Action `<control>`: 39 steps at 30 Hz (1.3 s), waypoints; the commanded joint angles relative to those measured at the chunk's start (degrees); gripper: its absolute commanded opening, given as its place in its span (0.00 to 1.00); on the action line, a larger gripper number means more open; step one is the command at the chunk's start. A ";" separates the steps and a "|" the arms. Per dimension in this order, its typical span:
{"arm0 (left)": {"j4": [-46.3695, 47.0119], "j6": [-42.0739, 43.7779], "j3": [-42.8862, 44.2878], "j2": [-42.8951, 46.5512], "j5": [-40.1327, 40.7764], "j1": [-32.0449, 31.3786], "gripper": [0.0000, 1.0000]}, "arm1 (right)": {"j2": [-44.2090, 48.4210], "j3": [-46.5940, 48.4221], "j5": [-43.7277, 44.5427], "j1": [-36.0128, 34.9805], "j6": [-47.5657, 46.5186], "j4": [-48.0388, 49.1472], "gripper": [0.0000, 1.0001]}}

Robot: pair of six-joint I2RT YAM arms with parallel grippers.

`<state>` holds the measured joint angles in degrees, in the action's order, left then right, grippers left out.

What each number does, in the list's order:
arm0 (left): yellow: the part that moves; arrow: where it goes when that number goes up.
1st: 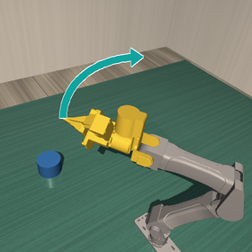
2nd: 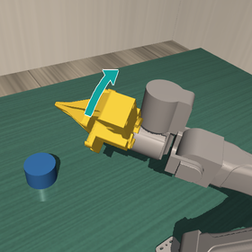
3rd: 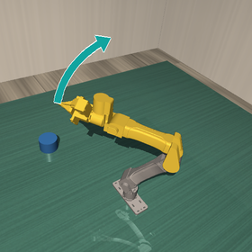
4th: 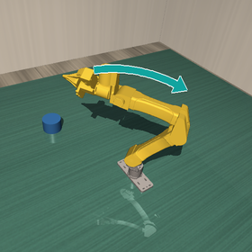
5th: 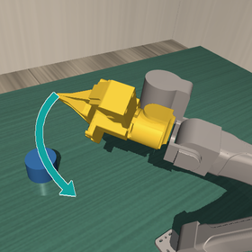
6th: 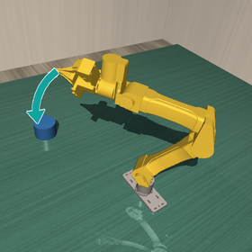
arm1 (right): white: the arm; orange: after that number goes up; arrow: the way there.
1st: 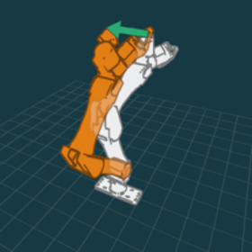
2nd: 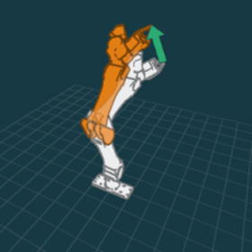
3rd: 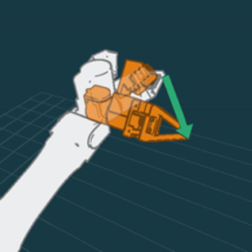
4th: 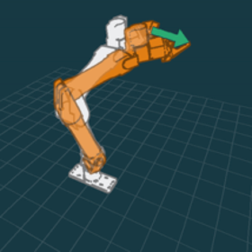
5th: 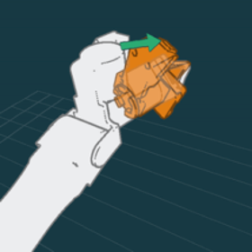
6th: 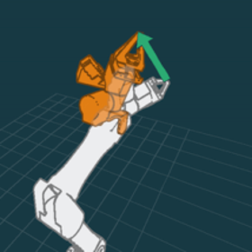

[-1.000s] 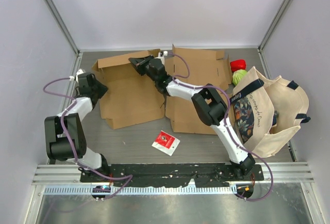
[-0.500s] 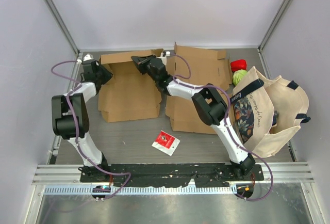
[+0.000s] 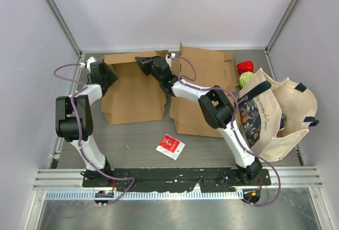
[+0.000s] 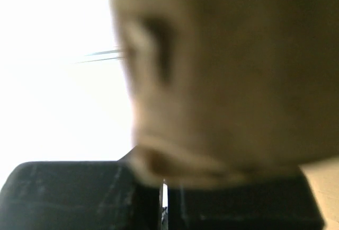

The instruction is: Fold the paper box

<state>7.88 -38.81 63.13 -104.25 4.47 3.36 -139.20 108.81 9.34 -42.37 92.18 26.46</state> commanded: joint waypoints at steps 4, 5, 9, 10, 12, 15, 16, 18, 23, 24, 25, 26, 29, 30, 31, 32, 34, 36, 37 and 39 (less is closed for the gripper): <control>-2.60 -6.98 4.10 -3.24 0.62 0.25 0.52 | 0.33 4.65 -6.96 -4.82 8.42 -19.26 0.01; -2.52 -7.59 4.36 -3.33 0.89 0.16 0.52 | 0.42 5.09 -7.75 -5.26 9.41 -19.08 0.01; -5.15 -11.99 5.94 -3.94 8.95 -0.10 0.56 | 3.31 3.78 -4.79 -6.15 10.39 -21.97 0.01; -6.98 -13.56 6.56 -4.21 10.20 -0.10 0.58 | 3.67 3.60 -4.95 -6.15 10.73 -22.41 0.01; -7.09 -14.71 7.70 -4.91 10.56 -0.02 0.64 | 2.97 4.30 -6.44 -5.80 11.62 -21.37 0.01; -7.35 -13.23 8.58 -3.96 7.76 -0.02 0.63 | 1.91 5.44 -7.06 -4.83 10.66 -20.66 0.01; -9.18 -12.35 8.58 -2.99 5.92 0.07 0.63 | 1.65 5.88 -7.32 -4.22 10.22 -21.01 0.01; -8.93 -8.14 6.31 0.08 1.79 0.68 0.59 | 1.56 5.01 -7.93 -3.51 9.43 -20.40 0.01; -12.96 -0.75 -2.29 14.84 -7.63 4.72 0.58 | 2.88 1.40 -8.55 -1.05 7.49 -16.79 0.01; -15.59 1.00 -3.10 16.69 -8.50 5.34 0.58 | 3.40 1.14 -8.55 -0.70 7.14 -16.44 0.01; -17.79 1.62 -3.71 19.14 -9.12 6.48 0.58 | 3.58 0.88 -8.55 -0.61 6.35 -15.92 0.01; -20.51 2.24 -3.81 20.39 -8.52 6.92 0.58 | 3.67 1.05 -8.64 -0.26 6.00 -15.65 0.01; -24.58 2.60 -6.08 24.17 -6.50 8.42 0.64 | 3.76 1.05 -10.55 -0.17 4.68 -14.68 0.01; -24.14 2.16 -6.70 24.70 -6.23 8.94 0.64 | 3.76 0.96 -10.84 -0.17 4.24 -13.98 0.01; -23.62 1.98 -7.58 24.97 -6.14 9.99 0.64 | 4.02 0.61 -10.84 -0.17 3.80 -13.80 0.01; -23.00 1.63 -7.67 24.53 -5.53 10.61 0.64 | 4.11 0.00 -11.01 -0.17 3.10 -13.02 0.01; -21.42 1.19 -6.11 22.61 -6.31 12.28 0.63 | 4.28 -0.79 -11.45 -0.26 2.83 -11.52 0.01; -20.98 2.94 -3.30 17.34 -8.84 12.38 0.60 | 4.20 -1.67 -11.63 0.01 2.83 -8.63 0.01; -21.32 4.69 0.29 15.50 -10.26 12.38 0.60 | 4.11 -1.68 -11.98 0.09 2.65 -8.18 0.01; -23.42 8.55 4.61 9.10 -12.99 12.29 0.58 | 3.58 -1.50 -12.51 0.18 0.73 -6.95 0.02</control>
<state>-14.17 -36.82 59.75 -87.02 -3.03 15.40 -137.21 108.71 0.49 -41.91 96.23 20.86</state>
